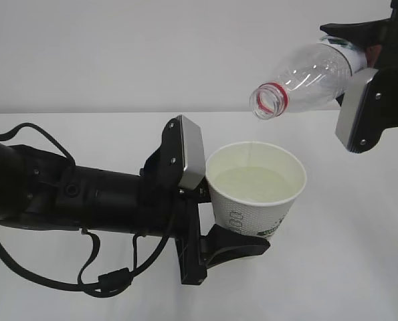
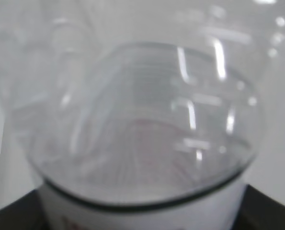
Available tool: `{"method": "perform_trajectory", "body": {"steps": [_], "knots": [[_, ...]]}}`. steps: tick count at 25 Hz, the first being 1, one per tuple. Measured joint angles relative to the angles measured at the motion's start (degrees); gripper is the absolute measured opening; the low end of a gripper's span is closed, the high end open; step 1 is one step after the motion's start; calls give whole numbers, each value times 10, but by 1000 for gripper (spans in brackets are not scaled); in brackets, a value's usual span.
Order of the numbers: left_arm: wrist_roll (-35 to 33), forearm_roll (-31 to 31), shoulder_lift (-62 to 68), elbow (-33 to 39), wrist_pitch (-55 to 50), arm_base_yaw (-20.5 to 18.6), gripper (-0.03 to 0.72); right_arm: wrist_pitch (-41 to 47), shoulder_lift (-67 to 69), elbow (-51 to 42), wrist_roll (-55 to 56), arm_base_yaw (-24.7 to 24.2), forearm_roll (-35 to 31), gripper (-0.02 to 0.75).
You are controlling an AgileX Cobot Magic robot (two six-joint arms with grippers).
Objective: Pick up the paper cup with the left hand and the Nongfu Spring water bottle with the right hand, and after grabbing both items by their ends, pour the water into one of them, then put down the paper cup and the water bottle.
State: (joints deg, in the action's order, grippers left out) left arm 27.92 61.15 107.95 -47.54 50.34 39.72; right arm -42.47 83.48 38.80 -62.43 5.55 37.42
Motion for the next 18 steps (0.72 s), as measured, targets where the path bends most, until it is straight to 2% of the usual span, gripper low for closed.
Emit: {"method": "perform_trajectory", "body": {"steps": [18], "knots": [[0,0,0,0,0,0,534,-7,0,0,139,0,-1,465]]}}
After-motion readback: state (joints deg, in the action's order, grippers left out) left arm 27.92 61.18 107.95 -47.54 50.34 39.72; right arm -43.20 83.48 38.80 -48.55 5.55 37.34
